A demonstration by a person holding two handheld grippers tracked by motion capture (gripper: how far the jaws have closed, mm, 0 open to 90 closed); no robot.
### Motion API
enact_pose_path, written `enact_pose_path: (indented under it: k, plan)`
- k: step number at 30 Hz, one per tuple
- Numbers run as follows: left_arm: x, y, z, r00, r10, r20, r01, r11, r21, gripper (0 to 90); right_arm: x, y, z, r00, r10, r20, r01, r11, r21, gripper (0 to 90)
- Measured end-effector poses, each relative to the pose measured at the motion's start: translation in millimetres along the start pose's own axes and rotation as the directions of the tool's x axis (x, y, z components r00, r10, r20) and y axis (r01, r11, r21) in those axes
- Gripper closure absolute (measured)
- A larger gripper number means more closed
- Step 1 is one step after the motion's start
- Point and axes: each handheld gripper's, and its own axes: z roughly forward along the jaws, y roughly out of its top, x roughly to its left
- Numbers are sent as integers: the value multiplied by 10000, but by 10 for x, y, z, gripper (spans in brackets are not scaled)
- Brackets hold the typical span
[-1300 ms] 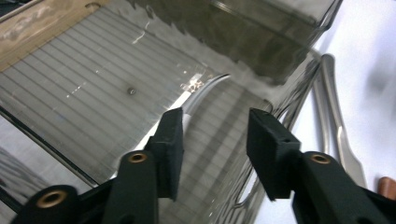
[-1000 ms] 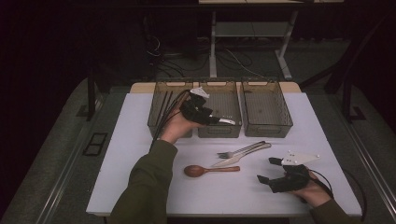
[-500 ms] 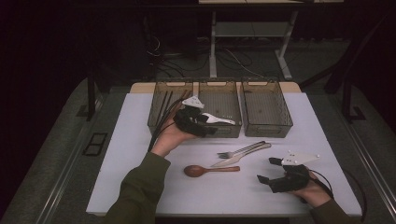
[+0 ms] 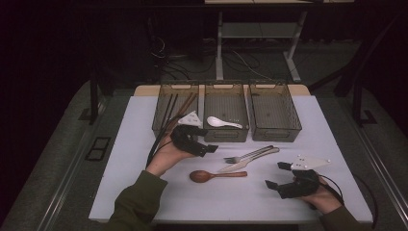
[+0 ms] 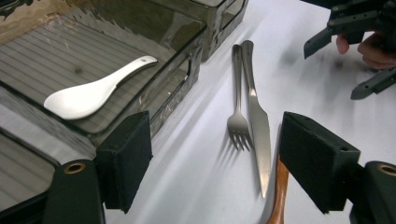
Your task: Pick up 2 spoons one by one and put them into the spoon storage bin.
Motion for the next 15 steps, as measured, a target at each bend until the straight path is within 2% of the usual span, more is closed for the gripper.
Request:
enact_pose_path:
  k: [6,15]
  plan:
    - [-48,-148,-84,10000,-84,-43,82,9995,-303,229,-1,-6,-3,10000,46,7,-46,10000,45,143]
    - [-134,-383,-197,9998,-177,-53,177,9998,-92,190,1,-8,-3,10000,1,53,-1,10000,21,143]
